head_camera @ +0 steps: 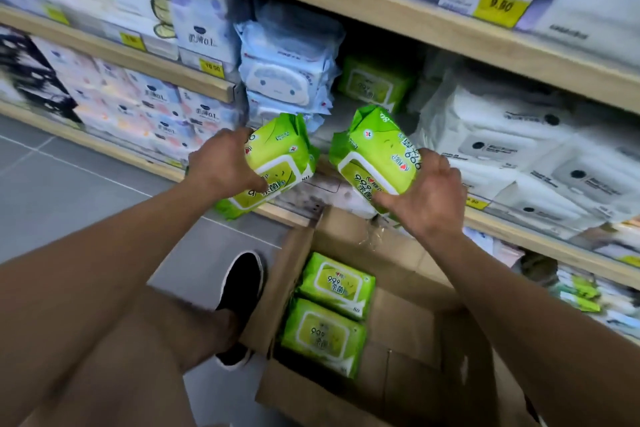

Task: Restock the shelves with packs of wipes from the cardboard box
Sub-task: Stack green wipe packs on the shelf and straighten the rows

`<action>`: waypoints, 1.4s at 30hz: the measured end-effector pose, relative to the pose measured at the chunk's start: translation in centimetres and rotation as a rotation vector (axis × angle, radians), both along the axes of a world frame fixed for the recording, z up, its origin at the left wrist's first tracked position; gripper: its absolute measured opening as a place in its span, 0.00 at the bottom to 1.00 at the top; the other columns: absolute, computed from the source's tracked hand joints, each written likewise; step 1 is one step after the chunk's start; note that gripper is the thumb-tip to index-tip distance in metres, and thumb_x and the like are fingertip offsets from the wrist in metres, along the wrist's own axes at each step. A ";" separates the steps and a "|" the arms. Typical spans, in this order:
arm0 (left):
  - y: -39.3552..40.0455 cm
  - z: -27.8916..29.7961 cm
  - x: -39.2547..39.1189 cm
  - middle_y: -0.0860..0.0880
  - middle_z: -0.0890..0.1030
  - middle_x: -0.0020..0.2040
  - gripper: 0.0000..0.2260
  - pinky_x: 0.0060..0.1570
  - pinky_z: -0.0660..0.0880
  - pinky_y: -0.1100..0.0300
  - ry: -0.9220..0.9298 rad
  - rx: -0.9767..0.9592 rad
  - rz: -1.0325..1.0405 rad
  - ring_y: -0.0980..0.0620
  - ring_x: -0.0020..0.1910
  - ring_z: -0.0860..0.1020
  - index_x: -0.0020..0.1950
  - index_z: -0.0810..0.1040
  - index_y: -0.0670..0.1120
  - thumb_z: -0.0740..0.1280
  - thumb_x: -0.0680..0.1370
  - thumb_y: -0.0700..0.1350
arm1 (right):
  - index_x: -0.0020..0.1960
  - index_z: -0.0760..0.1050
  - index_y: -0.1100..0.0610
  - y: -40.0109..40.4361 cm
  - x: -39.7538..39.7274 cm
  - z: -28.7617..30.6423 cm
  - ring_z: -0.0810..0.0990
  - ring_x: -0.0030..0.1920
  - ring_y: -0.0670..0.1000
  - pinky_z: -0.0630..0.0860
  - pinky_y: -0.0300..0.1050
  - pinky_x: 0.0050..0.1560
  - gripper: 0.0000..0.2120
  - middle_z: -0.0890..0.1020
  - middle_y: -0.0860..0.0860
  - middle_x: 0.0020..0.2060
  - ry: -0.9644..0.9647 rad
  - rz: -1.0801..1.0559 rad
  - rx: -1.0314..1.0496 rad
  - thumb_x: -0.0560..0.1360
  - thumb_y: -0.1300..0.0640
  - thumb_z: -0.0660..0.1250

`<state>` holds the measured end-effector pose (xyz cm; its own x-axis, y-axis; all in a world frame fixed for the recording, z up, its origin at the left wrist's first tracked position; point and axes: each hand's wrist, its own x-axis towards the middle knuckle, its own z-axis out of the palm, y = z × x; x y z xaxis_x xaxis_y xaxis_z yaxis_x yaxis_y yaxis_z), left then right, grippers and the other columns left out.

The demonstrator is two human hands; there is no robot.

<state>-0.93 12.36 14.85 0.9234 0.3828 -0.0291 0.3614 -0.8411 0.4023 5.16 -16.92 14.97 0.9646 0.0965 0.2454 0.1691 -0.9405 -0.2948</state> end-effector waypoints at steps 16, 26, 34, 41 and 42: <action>1.0 -2.8 6.4 0.47 0.77 0.56 0.42 0.53 0.74 0.47 -0.104 -0.078 -0.083 0.43 0.54 0.76 0.66 0.68 0.57 0.80 0.54 0.55 | 0.69 0.62 0.60 7.3 15.0 1.2 0.71 0.63 0.61 0.57 0.55 0.72 0.47 0.73 0.59 0.62 -0.028 0.109 -0.408 0.61 0.36 0.76; -0.4 -3.6 8.5 0.48 0.76 0.53 0.43 0.53 0.74 0.45 -0.136 -0.102 -0.123 0.43 0.52 0.77 0.66 0.70 0.54 0.72 0.51 0.59 | 0.76 0.53 0.45 6.5 18.2 -5.6 0.59 0.73 0.61 0.52 0.58 0.73 0.35 0.61 0.52 0.74 -0.044 0.137 -0.419 0.74 0.55 0.67; -0.5 -4.1 8.4 0.51 0.74 0.51 0.45 0.52 0.74 0.47 -0.171 -0.135 -0.115 0.45 0.51 0.76 0.68 0.70 0.55 0.72 0.50 0.59 | 0.75 0.57 0.45 7.8 21.9 -5.4 0.64 0.69 0.63 0.56 0.59 0.72 0.31 0.64 0.53 0.72 -0.043 0.095 -0.401 0.75 0.55 0.65; -1.4 -3.5 8.3 0.50 0.76 0.55 0.44 0.54 0.73 0.47 -0.173 -0.049 -0.126 0.44 0.54 0.76 0.69 0.69 0.55 0.72 0.52 0.58 | 0.74 0.57 0.52 7.6 17.1 -3.3 0.62 0.70 0.61 0.58 0.58 0.71 0.38 0.65 0.55 0.70 -0.092 0.223 -0.370 0.70 0.47 0.70; -1.7 -3.4 8.2 0.49 0.76 0.56 0.45 0.54 0.74 0.47 -0.185 -0.035 -0.134 0.44 0.54 0.76 0.69 0.68 0.54 0.72 0.52 0.58 | 0.74 0.59 0.53 7.1 15.7 -2.9 0.61 0.70 0.61 0.58 0.58 0.71 0.37 0.66 0.54 0.70 -0.119 0.264 -0.367 0.69 0.47 0.70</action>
